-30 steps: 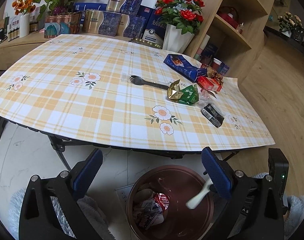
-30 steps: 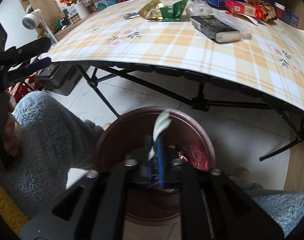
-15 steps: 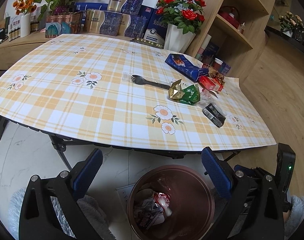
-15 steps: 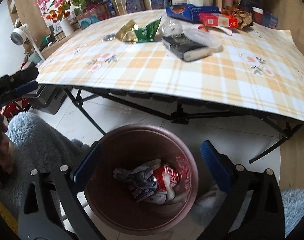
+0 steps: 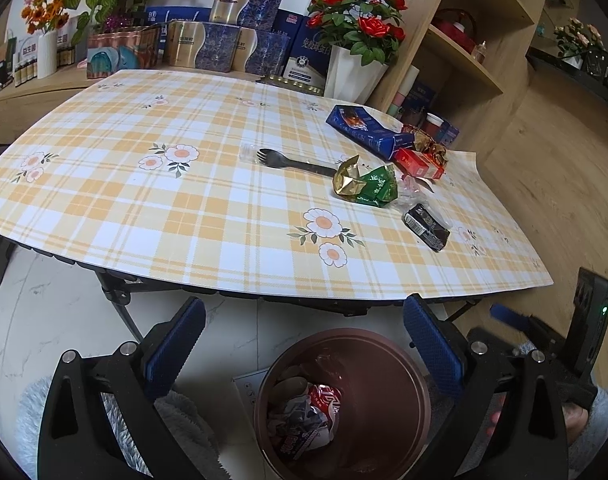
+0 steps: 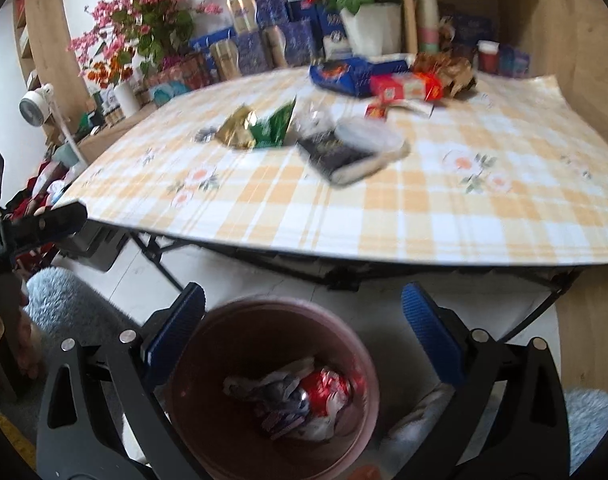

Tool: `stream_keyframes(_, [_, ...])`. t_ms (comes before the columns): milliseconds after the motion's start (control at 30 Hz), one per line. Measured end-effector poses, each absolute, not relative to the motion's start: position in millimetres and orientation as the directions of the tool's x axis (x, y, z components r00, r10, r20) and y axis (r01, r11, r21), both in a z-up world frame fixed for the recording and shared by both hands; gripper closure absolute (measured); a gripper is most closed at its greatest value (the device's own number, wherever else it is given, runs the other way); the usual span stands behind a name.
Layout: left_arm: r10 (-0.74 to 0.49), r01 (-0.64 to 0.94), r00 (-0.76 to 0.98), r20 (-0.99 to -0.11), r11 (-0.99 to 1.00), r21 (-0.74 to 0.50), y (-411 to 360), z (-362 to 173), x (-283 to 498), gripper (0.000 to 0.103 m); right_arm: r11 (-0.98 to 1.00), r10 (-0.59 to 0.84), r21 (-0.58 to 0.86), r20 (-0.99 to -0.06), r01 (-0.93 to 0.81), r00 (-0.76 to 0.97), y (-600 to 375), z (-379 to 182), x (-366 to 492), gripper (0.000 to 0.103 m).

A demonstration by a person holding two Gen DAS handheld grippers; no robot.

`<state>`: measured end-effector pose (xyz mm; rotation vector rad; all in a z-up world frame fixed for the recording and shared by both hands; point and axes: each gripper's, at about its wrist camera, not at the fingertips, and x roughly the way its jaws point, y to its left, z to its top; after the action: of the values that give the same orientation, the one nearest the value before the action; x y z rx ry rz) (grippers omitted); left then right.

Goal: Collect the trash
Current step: 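Grasp the clear round plastic lid with the right gripper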

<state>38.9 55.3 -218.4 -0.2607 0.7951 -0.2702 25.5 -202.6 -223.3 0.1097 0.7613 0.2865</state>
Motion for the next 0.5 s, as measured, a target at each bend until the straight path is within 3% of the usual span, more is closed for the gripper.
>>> stream_keyframes(267, [-0.321,0.151,0.663,-0.677,0.942,-0.299,45.4,-220.1,40.9,0.006,0.948,0.306,0.272,-0.644,-0.164,0.701,-227.9,-215.5,38.5,0.006])
stream_keyframes(500, [-0.315,0.145,0.656,-0.686,0.944,-0.295,42.0,-223.3,46.7,0.006,0.97,0.234,0.204,-0.66,-0.129,0.714,-246.9,-200.7,73.5,0.006])
